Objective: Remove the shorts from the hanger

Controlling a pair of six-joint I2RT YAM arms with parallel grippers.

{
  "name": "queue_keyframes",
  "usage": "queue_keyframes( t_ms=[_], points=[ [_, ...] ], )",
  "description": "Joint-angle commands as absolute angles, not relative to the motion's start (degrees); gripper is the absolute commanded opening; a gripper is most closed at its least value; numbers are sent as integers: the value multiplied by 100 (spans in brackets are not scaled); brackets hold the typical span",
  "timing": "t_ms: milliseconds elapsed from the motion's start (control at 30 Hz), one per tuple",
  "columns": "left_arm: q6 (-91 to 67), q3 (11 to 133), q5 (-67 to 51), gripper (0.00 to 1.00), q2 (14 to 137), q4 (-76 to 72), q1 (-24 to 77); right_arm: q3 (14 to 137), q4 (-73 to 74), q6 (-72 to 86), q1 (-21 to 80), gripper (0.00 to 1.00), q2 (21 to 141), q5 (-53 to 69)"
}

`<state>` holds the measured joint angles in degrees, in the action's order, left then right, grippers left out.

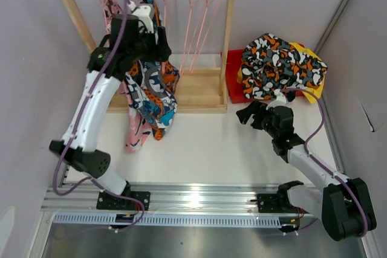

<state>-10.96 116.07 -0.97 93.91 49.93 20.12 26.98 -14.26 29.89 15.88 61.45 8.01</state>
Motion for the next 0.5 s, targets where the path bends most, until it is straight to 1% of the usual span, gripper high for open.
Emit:
queue_keyframes(
  t_ms=[0,67,167,467],
  points=[
    [-906,11707,-299,76,8308,5044,2030,2611,-1556,2997,1679,99,5950,607],
    [-791,11523,-247,80,8035,5036,2022,2567,-1512,2997,1714,99,5854,572],
    [-624,11207,147,83,7656,4870,2004,2523,-1433,2979,1740,99,5748,536],
    [-606,11056,396,79,7918,4562,1503,2610,-845,2751,1740,99,5195,501]
  ],
)
